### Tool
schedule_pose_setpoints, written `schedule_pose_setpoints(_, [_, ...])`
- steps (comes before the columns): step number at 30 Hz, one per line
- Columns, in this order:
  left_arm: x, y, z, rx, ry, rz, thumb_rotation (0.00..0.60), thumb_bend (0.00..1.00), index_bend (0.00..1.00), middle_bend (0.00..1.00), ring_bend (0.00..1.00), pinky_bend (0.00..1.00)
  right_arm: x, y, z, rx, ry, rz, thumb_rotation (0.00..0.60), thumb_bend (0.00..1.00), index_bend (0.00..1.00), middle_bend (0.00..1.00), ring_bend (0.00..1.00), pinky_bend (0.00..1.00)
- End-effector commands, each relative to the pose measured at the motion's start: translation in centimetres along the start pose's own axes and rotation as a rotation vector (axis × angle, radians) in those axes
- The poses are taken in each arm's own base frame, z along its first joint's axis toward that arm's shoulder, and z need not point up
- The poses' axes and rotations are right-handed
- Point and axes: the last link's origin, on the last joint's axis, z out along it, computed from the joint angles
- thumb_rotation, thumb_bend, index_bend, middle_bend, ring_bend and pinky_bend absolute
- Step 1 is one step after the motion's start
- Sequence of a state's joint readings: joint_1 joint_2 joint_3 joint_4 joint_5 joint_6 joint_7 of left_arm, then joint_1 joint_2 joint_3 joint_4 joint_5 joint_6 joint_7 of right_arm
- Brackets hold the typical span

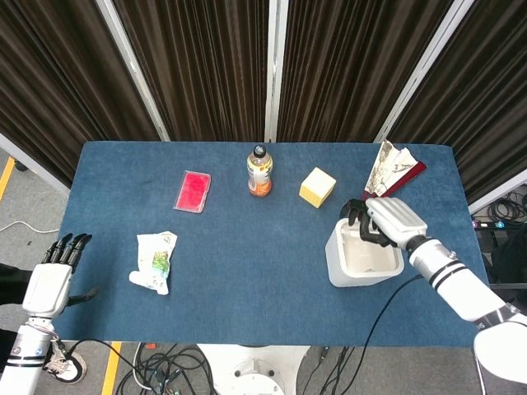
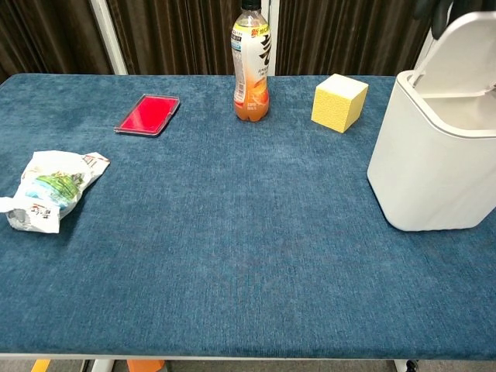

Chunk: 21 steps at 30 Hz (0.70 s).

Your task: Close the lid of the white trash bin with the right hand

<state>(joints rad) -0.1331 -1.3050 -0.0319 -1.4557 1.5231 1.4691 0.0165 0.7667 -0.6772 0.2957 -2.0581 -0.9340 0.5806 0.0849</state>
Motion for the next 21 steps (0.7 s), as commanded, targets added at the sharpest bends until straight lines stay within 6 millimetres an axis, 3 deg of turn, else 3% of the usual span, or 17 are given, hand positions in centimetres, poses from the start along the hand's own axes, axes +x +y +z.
schedule_pose_setpoints(1, [0.0,0.0,0.0,0.0,0.001,0.0,0.6,0.08,0.1,0.1,0.04,0.13,-1.3,0.4,-1.1,-0.002,-0.041,-0.011,0.493,1.0,0.36,0.43,0.38,0.52])
schedule_pose_setpoints(11, [0.0,0.1,0.0,-0.005,-0.004,0.001,0.6,0.08,0.1,0.1,0.04,0.13,-4.3,1.8,-3.1,-0.001,-0.098,-0.026,0.494,1.0,0.37,0.44,0.38,0.52])
schedule_pose_setpoints(21, [-0.1,0.2,0.0,-0.003,-0.007,0.003,0.6,0.08,0.1,0.1,0.04,0.13,-5.3,3.6,-3.3,-0.017,-0.098,-0.001,0.493,1.0,0.38,0.45,0.39,0.52])
